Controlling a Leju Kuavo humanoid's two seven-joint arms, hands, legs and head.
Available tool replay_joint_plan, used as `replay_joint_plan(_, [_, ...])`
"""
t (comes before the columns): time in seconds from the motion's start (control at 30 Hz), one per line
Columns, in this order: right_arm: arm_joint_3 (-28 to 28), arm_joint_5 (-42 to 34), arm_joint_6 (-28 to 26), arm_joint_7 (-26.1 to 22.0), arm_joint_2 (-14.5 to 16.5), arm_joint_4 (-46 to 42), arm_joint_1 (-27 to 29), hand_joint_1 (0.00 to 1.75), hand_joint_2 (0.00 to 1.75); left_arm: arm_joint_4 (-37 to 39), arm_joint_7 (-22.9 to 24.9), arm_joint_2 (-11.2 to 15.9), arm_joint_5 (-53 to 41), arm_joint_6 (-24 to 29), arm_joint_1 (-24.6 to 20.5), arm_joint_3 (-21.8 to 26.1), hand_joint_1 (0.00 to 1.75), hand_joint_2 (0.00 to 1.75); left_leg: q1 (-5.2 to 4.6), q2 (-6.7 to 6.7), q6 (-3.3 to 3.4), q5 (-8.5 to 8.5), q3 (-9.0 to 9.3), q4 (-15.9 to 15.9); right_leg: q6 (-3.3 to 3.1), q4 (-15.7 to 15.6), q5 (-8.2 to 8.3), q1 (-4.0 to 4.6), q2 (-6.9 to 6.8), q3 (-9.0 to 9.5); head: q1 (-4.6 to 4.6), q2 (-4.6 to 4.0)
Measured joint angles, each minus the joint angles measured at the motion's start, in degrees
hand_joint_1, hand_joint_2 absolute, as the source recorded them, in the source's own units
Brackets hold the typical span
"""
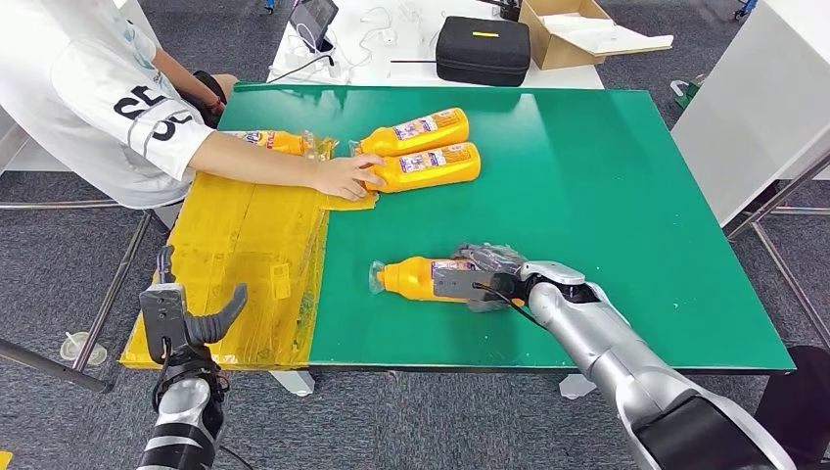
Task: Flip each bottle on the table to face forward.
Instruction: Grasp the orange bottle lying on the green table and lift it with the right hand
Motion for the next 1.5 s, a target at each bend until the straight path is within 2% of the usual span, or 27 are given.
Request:
replay_joint_plan(0.2, [2.09,-4.05,-3.44,-1.38,-1.22,-0.09,0.50,1.75,1.75,0.61,0.00,-0.16,0.09,-0.94,-0.06,-0.09,0.00,1.75,0.00,-0.01,0.00,0.00,0.00,0.00,0.00,0.00,0.00,0.00,-0.01,0.00,0.00,0.00])
replay_joint_plan(0.37, [-1.44,-8.74,-16.34,-4.86,-0.69,-6.38,7.67,1.75,1.75,0.09,0.99,-1.00,1.80,-6.83,0.54,-0.23,0.00,1.75,0.01,-0.05,-0.01,-0.02,-0.05,0.00,0.01,0.00,-0.01,0.01,-0.05,0.00,0.00,0.00])
replay_joint_plan(0.47, [-6.39,-8.43,-24.71,-9.12,1.96,-13.07,13.91,1.75,1.75,-1.75,4.05,-2.02,5.84,-14.49,1.77,-0.43,0.00,1.75,0.02,-0.03,-0.01,-0.04,-0.09,-0.01,0.02,0.00,-0.04,0.03,-0.04,-0.07,-0.01,0.01])
replay_joint_plan(0.57, [-12.34,-7.94,-32.89,-14.97,6.10,-20.46,19.46,1.75,1.75,-4.90,7.82,-2.86,12.05,-23.28,3.56,-1.53,0.00,1.75,0.04,-0.03,-0.03,-0.06,-0.16,-0.01,0.04,0.00,-0.09,0.04,-0.04,-0.15,-0.03,0.00])
replay_joint_plan(0.73, [-19.76,-8.85,-40.34,-21.30,11.43,-28.77,25.42,1.75,1.75,-10.16,12.20,-3.39,21.58,-32.05,5.89,-4.87,0.00,1.75,0.04,-0.06,-0.03,-0.06,-0.21,-0.02,0.03,0.00,-0.12,0.03,-0.06,-0.17,-0.01,0.02])
replay_joint_plan(0.9, [-23.93,-10.39,-41.18,-26.07,14.53,-30.66,28.92,1.75,1.75,-14.17,14.43,-3.06,28.53,-38.41,7.00,-9.62,0.00,1.75,-0.03,-0.04,-0.01,-0.07,-0.22,-0.02,0.06,0.00,-0.08,-0.03,-0.05,-0.17,0.01,0.00])
replay_joint_plan(1.07, [-24.51,-9.97,-39.30,-29.51,16.96,-27.15,29.45,1.75,1.75,-15.40,14.73,-2.44,30.94,-41.14,7.11,-13.99,0.00,1.75,0.01,-0.04,-0.02,-0.06,-0.21,-0.02,0.06,0.00,-0.07,0.01,-0.05,-0.17,0.00,0.01])
replay_joint_plan(1.3, [-22.55,-8.21,-38.96,-31.79,21.18,-19.21,28.66,1.75,1.75,-15.38,14.25,-2.06,29.94,-40.87,6.59,-17.55,0.00,1.75,0.10,-0.02,-0.04,-0.05,-0.21,-0.03,0.04,0.01,-0.08,0.06,-0.03,-0.19,0.00,0.00])
replay_joint_plan(1.5, [-18.48,-7.52,-39.10,-31.59,24.77,-12.20,26.23,1.75,1.75,-14.54,12.34,-1.80,23.44,-35.98,4.99,-19.60,0.00,1.75,0.10,-0.02,-0.04,-0.04,-0.22,-0.03,0.04,0.00,-0.09,0.05,-0.03,-0.19,0.01,0.01])
